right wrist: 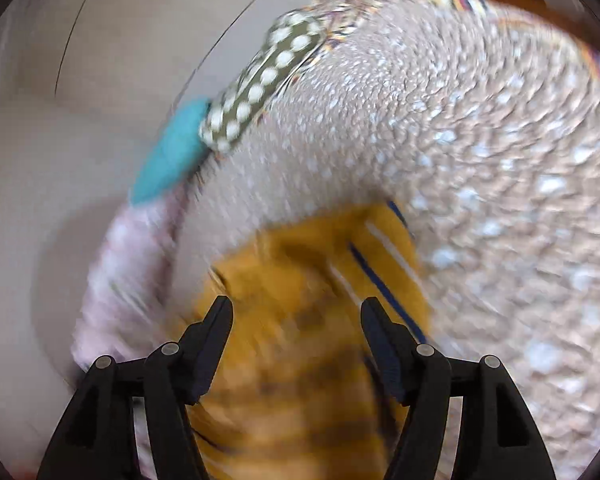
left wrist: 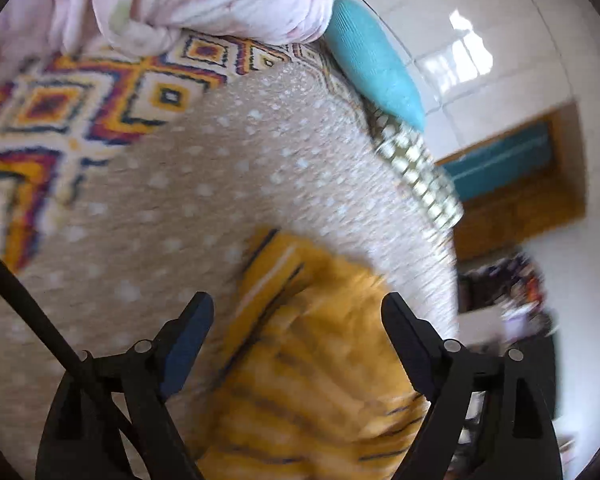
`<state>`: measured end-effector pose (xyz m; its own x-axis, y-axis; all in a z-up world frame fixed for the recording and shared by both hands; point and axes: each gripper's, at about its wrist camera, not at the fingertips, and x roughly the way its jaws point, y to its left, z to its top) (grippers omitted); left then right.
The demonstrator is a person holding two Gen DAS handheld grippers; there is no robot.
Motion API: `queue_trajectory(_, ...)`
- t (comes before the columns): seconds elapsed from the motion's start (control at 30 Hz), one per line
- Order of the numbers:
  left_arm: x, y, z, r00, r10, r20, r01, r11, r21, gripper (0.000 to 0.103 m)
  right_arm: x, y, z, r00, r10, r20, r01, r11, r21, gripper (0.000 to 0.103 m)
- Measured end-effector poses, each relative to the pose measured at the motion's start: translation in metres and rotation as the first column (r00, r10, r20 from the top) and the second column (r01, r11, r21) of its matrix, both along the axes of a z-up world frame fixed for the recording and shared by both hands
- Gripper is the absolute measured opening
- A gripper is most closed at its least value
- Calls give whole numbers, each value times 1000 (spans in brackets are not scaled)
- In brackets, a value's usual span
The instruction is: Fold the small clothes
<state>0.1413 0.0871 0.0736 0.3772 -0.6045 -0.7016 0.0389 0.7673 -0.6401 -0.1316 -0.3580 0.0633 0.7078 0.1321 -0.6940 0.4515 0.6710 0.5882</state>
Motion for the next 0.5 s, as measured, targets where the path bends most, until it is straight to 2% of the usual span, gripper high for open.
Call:
queue_trajectory(0.13,-36,-9,-19,993,-118,27,112,983,146,85,-30,31,-18,994,48,-98,-61,988,-140,72)
queue_trajectory(0.2,-52,-18,-32,983,-182,26,172,961,216,85,-37,41,-32,990,49,-129,-70,985,-160,72)
queue_trajectory(0.27,-65,-24,-44,977,-207,44,186,940,287,85,-43,47,-42,991,49,-122,-66,988,-138,69)
queue_trajectory(0.3,-69,-26,-50,976,-212,47,186,928,323,85,-46,51,-45,991,69,-117,-85,987,-136,47)
queue_trajectory(0.37,-72,-28,-64,976,-215,29,186,896,403,85,-48,51,-43,982,102,-157,-131,974,-186,13)
queue_trajectory(0.43,-75,-30,-69,969,-242,54,196,880,433,85,-49,39,-39,974,77,-214,-132,958,-255,9)
queue_trajectory(0.47,-76,-31,-69,965,-255,64,200,869,454,86,-52,34,-36,967,36,-254,-120,938,-325,8)
queue_trajectory(0.5,-77,-34,-70,961,-268,70,204,855,476,86,-52,32,-33,956,-9,-294,-120,901,-417,8)
